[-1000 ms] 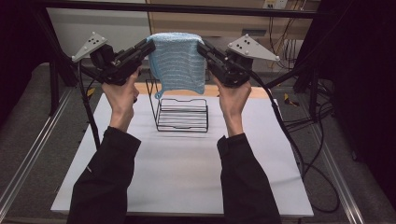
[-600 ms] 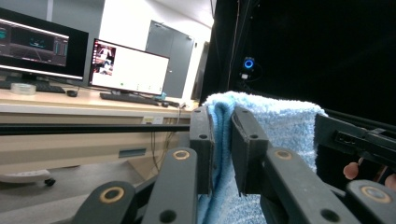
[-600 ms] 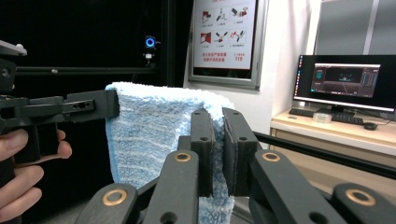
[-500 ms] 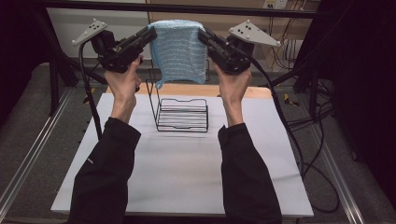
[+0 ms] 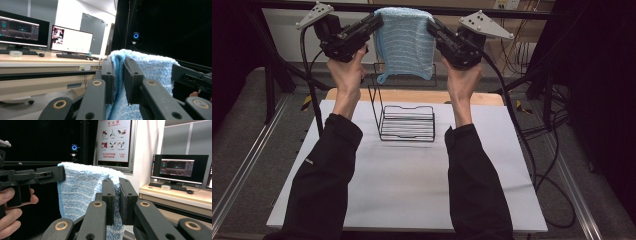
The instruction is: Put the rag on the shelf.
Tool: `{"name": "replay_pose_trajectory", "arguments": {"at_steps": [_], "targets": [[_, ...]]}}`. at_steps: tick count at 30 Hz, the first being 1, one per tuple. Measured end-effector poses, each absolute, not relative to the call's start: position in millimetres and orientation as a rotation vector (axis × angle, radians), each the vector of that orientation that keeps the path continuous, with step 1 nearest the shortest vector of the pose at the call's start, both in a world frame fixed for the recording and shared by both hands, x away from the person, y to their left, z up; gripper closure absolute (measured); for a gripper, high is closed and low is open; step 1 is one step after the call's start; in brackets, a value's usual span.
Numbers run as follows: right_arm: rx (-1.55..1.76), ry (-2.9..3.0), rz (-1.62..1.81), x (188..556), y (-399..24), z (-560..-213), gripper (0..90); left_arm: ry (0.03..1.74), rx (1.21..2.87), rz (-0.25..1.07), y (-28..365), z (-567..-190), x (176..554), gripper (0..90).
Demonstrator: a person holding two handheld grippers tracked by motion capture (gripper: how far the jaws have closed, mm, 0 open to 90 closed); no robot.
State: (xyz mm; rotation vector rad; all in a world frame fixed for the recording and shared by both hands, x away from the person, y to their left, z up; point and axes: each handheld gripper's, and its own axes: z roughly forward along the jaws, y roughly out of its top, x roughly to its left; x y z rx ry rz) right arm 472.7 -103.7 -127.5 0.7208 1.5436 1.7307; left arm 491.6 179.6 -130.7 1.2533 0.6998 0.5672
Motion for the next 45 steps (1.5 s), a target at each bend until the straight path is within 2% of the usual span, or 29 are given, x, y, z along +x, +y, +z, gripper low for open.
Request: {"name": "replay_pose_trajectory", "arguments": {"at_steps": [9,25,45], "targets": [[0.737,1.575,1.682,485,-103,-132,84.2,0.707,1.275,0.568,180,-143,503,79.2],[0.779,1.662,1.663,513,-96,-164,84.2,0.757,1.335,0.539,193,-176,513,79.1],[0.799,1.783,1.633,507,-103,-203,84.1,0.738,1.427,0.508,200,-213,501,79.1]]}}
